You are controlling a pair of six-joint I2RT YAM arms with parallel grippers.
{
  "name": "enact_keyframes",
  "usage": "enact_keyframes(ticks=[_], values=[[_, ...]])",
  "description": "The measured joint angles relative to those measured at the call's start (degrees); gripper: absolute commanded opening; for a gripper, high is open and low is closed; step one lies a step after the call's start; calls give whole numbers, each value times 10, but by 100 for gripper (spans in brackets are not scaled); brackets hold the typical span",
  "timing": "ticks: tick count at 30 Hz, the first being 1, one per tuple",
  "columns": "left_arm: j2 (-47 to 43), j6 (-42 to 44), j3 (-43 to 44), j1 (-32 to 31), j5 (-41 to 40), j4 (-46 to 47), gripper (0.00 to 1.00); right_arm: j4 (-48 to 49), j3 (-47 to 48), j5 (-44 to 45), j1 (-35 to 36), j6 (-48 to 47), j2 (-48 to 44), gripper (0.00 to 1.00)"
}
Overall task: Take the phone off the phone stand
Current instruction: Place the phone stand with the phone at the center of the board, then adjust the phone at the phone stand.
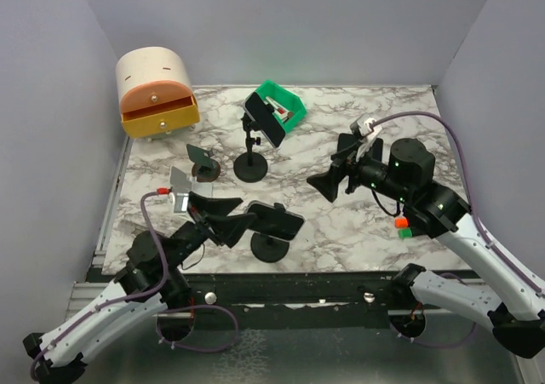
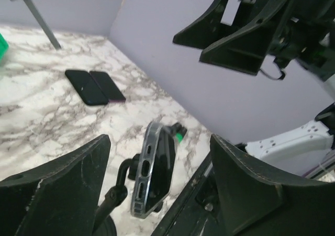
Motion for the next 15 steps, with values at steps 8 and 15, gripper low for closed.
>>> enact_keyframes(ticks=[8, 15], values=[[-75, 66, 101, 0, -95, -73, 99, 4, 139, 35, 83, -51, 115, 100], [-83, 116, 141, 0, -232, -112, 99, -9, 215, 230, 298, -149, 211, 100]])
